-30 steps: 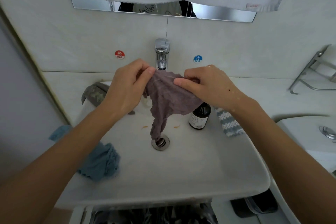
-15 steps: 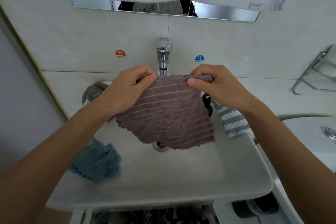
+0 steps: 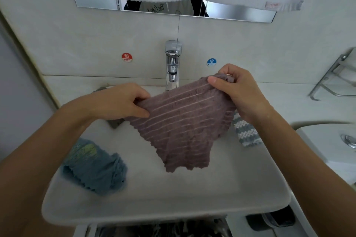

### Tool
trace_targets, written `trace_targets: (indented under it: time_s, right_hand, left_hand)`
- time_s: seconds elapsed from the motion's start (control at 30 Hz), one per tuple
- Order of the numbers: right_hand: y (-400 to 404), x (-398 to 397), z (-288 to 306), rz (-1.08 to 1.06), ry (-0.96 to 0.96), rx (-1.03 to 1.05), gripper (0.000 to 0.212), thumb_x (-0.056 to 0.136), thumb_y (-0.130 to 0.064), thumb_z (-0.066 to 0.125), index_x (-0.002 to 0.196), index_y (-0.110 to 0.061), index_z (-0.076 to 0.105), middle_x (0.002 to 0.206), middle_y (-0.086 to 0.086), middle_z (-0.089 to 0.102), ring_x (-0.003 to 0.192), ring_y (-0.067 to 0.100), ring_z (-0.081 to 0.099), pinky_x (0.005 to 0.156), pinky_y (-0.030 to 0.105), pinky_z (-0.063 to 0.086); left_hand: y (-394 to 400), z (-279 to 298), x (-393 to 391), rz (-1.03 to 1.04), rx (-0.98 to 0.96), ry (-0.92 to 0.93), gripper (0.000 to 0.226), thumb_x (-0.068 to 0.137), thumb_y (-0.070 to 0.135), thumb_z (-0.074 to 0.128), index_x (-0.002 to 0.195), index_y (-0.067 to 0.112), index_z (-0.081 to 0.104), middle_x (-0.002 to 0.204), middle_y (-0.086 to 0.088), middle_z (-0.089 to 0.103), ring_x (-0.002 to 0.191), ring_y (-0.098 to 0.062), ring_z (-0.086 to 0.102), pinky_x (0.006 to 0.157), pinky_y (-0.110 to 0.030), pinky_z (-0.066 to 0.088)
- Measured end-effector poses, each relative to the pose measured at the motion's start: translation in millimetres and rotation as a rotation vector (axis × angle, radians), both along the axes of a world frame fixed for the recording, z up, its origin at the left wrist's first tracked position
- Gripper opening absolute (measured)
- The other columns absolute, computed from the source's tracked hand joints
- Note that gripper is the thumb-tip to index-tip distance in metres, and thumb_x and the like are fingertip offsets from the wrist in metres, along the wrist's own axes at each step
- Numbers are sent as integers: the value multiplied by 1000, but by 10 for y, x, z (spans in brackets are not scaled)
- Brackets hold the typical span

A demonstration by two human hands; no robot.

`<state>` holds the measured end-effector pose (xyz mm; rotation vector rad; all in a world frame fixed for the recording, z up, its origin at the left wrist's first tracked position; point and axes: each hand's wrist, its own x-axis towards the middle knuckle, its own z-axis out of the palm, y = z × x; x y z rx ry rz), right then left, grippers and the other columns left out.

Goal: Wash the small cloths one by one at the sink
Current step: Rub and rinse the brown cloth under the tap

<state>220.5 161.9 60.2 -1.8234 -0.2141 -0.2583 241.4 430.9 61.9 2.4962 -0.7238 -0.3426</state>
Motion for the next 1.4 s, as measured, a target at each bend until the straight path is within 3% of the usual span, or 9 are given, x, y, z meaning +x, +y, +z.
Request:
trace_targets:
  time_s: [0.2,0.3,0.53,0.7,0.83,1.03,1.13,1.3,1.4]
  right_hand:
    - [-88,-20,-37,-32,104,96,29,91,-20,67,68,-14,50,53,-11,52,50,2,50,50,14,42]
    - [-94,-31,-60,-41,93,30,25,90,-17,68,70,-11,53,58,-6,55,50,1,51,50,13,41]
    - [-89,-18,-86,-155,80,-8,29,93,-20,64,74,-17,43,69,-2,46,53,1,43,48,14,35]
    - [-93,-65,-48,-117,144,109,8,95,-17,61,98,-20,55,73,0,60,56,4,57,50,19,45]
    - [-171,-86,-55,23,226,199,27,95,-20,60,120,-29,61,83,5,57,74,14,58,71,30,53]
    - [-188,-93,-65,127,147,46,50,78,22,59,107,-18,67,90,6,70,81,15,68,73,26,58]
    - [-149,-102,-107,107,102,15,40,86,20,54,101,-15,68,79,-1,73,76,12,69,70,25,59]
    - [-136,-86,-166,26,58,-103,37,95,12,47,97,-20,63,72,-6,70,64,11,63,61,27,56]
    - [-109,-102,-212,-46,17,-293,39,99,4,43,94,-31,61,79,5,65,68,19,58,63,44,57]
  left_hand:
    - [91,9,15,122,-243,22,15,89,21,64,83,7,64,77,-7,62,63,-7,57,63,-25,44]
    - [96,3,2,181,-359,82,7,90,16,62,85,14,65,71,4,67,65,-2,63,55,-14,47]
    - [140,-36,-19,319,-583,161,12,90,7,60,97,17,65,83,2,70,75,-8,68,57,-18,53]
    - [139,-62,-32,414,-710,168,32,96,7,52,113,33,57,93,-5,65,82,-16,65,66,-27,52]
    - [182,-44,-77,332,-812,269,39,95,5,49,117,35,61,105,-9,64,86,-14,68,66,-22,56]
    - [188,-69,-103,229,-684,192,51,81,-20,55,106,24,64,99,5,69,85,-2,67,66,-16,55]
    - [204,-112,-76,233,-515,-15,47,82,-16,60,98,28,66,105,8,66,89,1,65,76,-17,56]
    - [181,-147,-120,237,-453,-131,37,91,-4,57,94,32,66,95,10,68,79,7,63,65,-6,46]
    - [190,-161,-141,272,-407,-129,29,95,4,54,92,30,67,89,4,72,77,-2,66,61,-7,47]
